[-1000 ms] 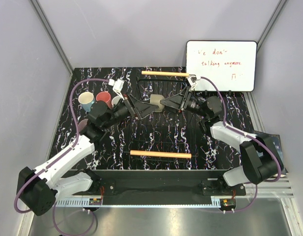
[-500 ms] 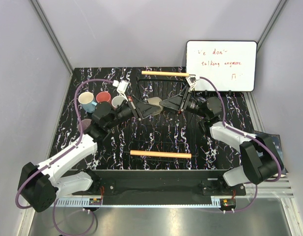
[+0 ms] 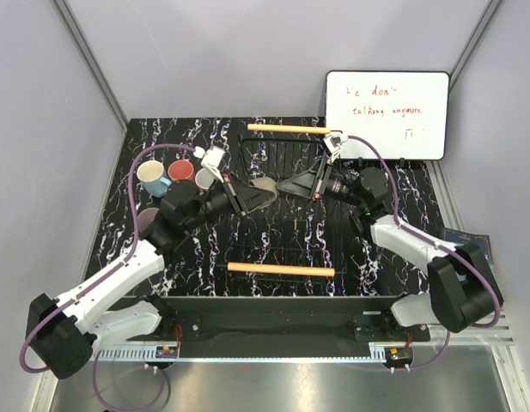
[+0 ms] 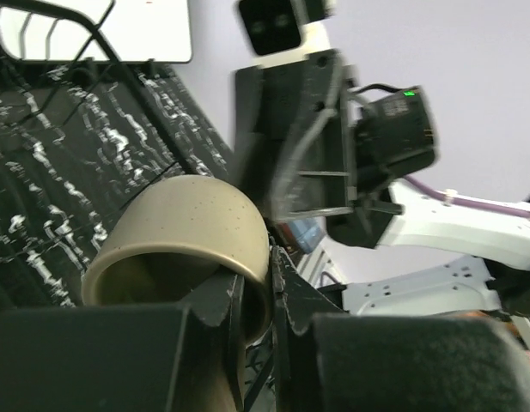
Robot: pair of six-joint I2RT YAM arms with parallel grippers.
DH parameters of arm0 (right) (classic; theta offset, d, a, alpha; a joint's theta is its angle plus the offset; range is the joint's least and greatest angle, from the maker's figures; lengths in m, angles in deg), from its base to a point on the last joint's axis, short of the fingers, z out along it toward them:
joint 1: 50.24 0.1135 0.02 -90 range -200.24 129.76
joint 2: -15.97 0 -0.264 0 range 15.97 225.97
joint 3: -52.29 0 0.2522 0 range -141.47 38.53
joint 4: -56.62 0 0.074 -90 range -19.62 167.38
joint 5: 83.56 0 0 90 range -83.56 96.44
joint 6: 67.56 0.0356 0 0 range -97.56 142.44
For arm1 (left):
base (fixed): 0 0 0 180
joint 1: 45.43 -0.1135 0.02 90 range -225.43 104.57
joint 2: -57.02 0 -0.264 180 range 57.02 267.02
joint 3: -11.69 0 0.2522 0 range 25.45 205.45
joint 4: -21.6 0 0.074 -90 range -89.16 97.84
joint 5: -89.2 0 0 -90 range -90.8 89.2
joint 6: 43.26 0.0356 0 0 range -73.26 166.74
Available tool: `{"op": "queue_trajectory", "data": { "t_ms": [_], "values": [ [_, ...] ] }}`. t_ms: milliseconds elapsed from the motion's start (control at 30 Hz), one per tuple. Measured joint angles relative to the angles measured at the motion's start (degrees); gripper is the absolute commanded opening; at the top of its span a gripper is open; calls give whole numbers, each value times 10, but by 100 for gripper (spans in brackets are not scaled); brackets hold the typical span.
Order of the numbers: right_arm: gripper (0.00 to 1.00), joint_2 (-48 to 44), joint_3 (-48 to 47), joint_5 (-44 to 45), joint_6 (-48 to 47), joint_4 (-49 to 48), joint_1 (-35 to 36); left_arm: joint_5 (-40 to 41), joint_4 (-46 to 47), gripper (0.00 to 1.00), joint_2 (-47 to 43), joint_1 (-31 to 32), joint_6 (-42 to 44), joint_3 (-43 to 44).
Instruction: Unload the cups from the dish rack
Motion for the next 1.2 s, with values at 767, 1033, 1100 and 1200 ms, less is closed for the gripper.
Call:
{"op": "queue_trajectory", "data": {
  "t_ms": [767,1033,1100,1200],
  "values": [
    [56,-141,-52,157,-261,441,5,365,-479,0,-29,-44,143,194],
    [56,-141,-45,177,-284,478,5,391,-572,0,59,-134,122,123],
    [56,-141,-44,177,-287,482,5,389,-579,0,85,-141,120,121],
    [56,-141,-42,177,-289,484,5,385,-575,0,126,-150,118,121]
  ]
}}
